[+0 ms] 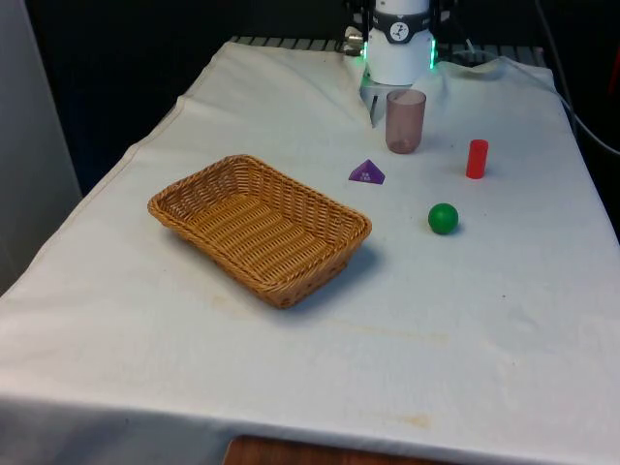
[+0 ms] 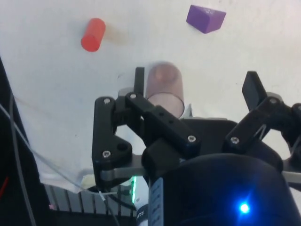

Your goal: Pick up the triangular block and place it into the basket.

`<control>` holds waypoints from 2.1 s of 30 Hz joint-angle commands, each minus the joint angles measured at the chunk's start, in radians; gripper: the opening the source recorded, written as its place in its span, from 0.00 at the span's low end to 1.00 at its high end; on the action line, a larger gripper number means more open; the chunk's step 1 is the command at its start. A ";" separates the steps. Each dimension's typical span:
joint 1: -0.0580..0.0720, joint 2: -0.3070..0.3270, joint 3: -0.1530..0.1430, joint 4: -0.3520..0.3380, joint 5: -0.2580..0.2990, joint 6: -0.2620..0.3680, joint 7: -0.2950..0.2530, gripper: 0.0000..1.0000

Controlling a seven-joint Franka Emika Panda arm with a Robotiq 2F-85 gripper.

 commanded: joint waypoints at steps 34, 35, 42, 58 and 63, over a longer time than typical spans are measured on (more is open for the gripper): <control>-0.009 0.005 -0.037 -0.216 0.003 0.219 -0.176 1.00; -0.008 0.009 -0.037 -0.217 0.004 0.223 -0.185 1.00; -0.008 0.039 -0.037 -0.225 0.005 0.255 -0.245 1.00; -0.009 0.111 -0.035 -0.239 0.007 0.327 -0.375 1.00; -0.009 0.142 -0.034 -0.243 0.008 0.358 -0.425 1.00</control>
